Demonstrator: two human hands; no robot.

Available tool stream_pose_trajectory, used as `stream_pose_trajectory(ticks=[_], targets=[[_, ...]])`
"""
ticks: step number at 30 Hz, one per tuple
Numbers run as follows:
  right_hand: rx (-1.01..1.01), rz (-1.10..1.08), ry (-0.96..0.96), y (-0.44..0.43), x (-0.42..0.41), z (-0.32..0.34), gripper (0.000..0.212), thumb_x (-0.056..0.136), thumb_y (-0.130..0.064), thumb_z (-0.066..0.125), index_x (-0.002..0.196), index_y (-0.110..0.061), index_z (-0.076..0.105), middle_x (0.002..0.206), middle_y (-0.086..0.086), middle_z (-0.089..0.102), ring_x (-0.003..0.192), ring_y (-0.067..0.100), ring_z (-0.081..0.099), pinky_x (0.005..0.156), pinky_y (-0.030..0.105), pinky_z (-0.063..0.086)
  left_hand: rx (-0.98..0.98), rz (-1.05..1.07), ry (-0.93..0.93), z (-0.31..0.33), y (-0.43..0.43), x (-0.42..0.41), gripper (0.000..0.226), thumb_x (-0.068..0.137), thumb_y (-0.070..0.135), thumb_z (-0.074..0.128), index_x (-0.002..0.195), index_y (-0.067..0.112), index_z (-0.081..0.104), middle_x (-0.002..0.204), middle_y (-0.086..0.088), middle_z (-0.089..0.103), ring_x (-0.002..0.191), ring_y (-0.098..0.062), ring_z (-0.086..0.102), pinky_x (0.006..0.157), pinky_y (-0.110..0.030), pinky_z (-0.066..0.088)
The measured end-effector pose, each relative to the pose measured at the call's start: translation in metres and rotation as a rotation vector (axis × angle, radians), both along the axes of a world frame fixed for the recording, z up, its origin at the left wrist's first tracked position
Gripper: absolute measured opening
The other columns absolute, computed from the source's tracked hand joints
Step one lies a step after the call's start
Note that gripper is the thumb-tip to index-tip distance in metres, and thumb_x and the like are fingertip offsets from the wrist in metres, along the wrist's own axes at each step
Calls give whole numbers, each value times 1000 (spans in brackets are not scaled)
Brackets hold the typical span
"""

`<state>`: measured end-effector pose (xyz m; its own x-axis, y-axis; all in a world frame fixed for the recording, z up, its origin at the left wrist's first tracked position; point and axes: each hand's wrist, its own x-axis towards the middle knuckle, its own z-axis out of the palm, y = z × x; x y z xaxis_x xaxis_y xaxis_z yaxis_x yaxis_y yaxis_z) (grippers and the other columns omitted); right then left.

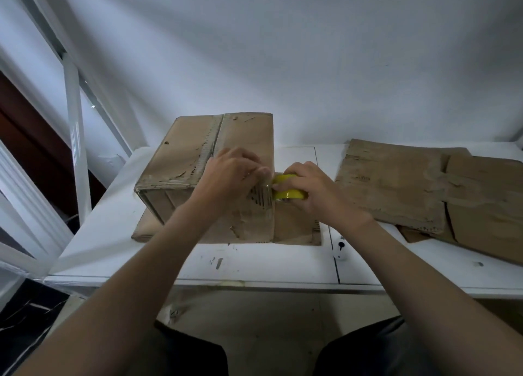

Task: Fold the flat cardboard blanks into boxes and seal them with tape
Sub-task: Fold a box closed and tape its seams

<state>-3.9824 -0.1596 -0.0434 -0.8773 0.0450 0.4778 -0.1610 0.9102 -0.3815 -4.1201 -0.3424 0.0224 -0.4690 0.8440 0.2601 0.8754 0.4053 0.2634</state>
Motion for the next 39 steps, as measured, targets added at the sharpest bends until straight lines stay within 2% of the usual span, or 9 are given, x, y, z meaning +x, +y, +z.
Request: stream_pose_trajectory(ticks=[4, 11, 15, 21, 26, 29, 33, 36, 39], targets=[[47, -39, -30, -7, 4, 3, 23, 86, -34, 64, 107, -27, 71, 119, -3, 58, 102, 17, 40, 86, 41, 45, -109, 46, 254, -16, -1, -7, 63, 96, 74, 20, 143, 44, 50, 136, 7, 45, 128, -22, 40, 104, -45, 32], [26, -114, -87, -17, 11, 19, 42, 103, -42, 40, 95, -21, 75, 132, -13, 62, 113, 13, 42, 96, 39, 41, -238, 89, 331, -19, -2, -7, 112, 72, 95, 11, 152, 20, 38, 144, -3, 45, 131, -29, 46, 102, -51, 38], [23, -158, -139, -17, 3, 24, 44, 100, -47, 39, 91, -23, 75, 127, -15, 67, 114, 11, 43, 93, 40, 44, -274, 158, 280, -16, -10, -16, 127, 66, 99, 5, 159, 13, 18, 155, -8, 32, 147, -30, 29, 119, -66, 10], [188, -276, -55, -32, -12, 47, 40, 103, -41, 42, 91, -21, 74, 138, -9, 61, 121, 17, 46, 97, 43, 47, -325, 168, 331, -19, -45, -40, 126, 74, 92, -13, 158, 6, 24, 164, -11, 26, 156, -26, 13, 120, -67, -5], [195, -217, -207, -78, -69, 65, 56, 108, -46, 20, 156, -21, 34, 165, -4, 28, 151, 21, 22, 124, 43, 19, -295, 140, 322, -23, -43, -41, 122, 77, 87, -16, 158, 4, 20, 166, -12, 23, 155, -25, 14, 122, -63, 8], [228, -282, -319, -85, -89, 49, 62, 106, -55, 14, 159, -25, 26, 167, -6, 23, 154, 23, 16, 125, 45, 12, -271, 92, 318, -26, -55, -55, 115, 82, 85, -7, 159, 4, 19, 166, -11, 24, 155, -23, 15, 124, -54, 18], [335, -296, -338, -78, -89, 42, 85, 94, -75, 6, 158, -24, 28, 166, -6, 24, 154, 25, 17, 125, 47, 15, -249, 98, 257, -23, -80, -82, 106, 84, 85, 2, 161, 13, 12, 168, -3, 15, 156, -17, 10, 127, -46, 10], [371, -290, -404, -78, -89, 44, 100, 82, -88, 14, 160, -25, 21, 168, -8, 18, 155, 24, 13, 125, 46, 11, -94, 149, 221, -28, -104, -100, 95, 91, 81, 13, 159, 16, 27, 165, -2, 28, 153, -20, 22, 125, -48, 17], [371, -346, -411, -83, -88, 42, 107, 76, -94, 16, 160, -29, 20, 167, -12, 16, 155, 25, 11, 124, 52, 9, 255, 285, -54, -43, -118, -105, 67, 100, 60, 39, 150, 15, 46, 156, -3, 45, 145, -20, 38, 119, -46, 33]])
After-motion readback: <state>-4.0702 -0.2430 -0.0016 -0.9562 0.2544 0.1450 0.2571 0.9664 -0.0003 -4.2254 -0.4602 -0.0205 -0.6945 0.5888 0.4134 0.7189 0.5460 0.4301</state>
